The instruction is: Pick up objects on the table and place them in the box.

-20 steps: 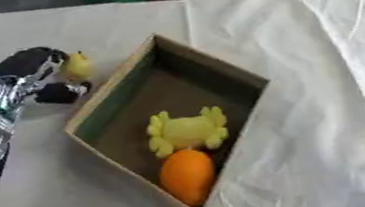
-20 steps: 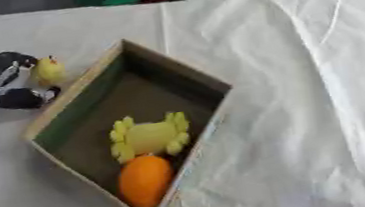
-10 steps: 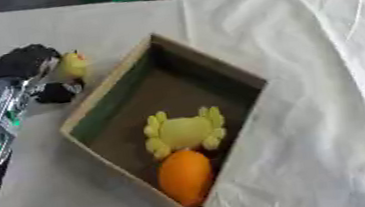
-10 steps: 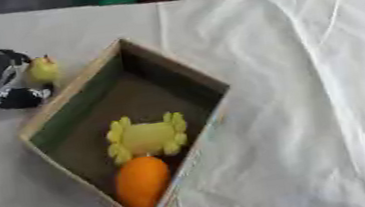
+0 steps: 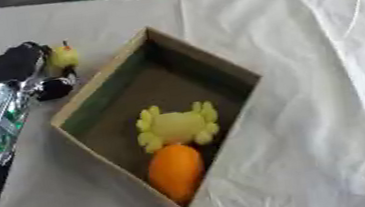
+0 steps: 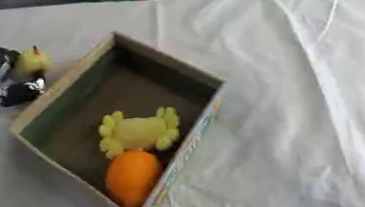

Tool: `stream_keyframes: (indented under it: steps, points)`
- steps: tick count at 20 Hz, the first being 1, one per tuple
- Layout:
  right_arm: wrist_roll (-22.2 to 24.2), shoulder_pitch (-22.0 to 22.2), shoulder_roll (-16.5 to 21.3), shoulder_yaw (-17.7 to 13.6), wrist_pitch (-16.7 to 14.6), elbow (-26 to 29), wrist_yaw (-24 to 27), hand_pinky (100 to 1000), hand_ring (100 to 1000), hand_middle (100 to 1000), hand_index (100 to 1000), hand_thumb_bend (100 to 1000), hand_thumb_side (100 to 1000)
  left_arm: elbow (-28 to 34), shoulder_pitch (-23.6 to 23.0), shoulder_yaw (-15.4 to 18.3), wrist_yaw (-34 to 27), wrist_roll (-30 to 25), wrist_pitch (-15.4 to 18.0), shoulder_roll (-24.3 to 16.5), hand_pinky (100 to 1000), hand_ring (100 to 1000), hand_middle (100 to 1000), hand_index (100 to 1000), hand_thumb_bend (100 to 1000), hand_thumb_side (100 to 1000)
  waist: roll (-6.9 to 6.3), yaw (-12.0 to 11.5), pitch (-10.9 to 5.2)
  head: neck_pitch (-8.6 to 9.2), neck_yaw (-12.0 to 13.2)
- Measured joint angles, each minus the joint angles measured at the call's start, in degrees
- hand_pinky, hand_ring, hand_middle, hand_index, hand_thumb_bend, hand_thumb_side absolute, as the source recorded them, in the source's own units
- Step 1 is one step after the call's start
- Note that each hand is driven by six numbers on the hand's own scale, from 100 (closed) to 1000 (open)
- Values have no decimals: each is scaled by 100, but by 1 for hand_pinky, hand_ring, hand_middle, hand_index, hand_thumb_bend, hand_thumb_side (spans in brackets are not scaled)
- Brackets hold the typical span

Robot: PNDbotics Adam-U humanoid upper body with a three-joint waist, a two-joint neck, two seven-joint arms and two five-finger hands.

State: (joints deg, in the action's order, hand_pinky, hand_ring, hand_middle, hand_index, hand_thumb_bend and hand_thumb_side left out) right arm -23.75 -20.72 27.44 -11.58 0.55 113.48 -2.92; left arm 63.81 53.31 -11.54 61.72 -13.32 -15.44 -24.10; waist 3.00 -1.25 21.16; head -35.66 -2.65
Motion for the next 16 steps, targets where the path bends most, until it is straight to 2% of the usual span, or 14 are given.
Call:
stream_keyframes:
  steps: [5, 9, 16]
  points:
    - [-16, 10, 0, -2, 33, 0, 0, 712, 534, 455, 702, 100, 435, 11, 30, 46, -544, -210, -19, 3, 378, 613, 552, 666, 100, 445, -3, -28, -1, -6, -3]
    - [-25, 42, 0, -3, 69, 0, 0, 713, 534, 455, 703, 100, 437, 142, 50, 80, -1064, -521, -133, -6, 341, 584, 520, 634, 100, 252, -5, -44, -20, -12, -8]
    - [-22, 55, -1, -3, 78, 0, 0, 713, 535, 456, 703, 100, 441, 481, 46, 74, -1255, -375, -443, -12, 261, 523, 470, 578, 100, 260, -8, -63, -43, -18, -26]
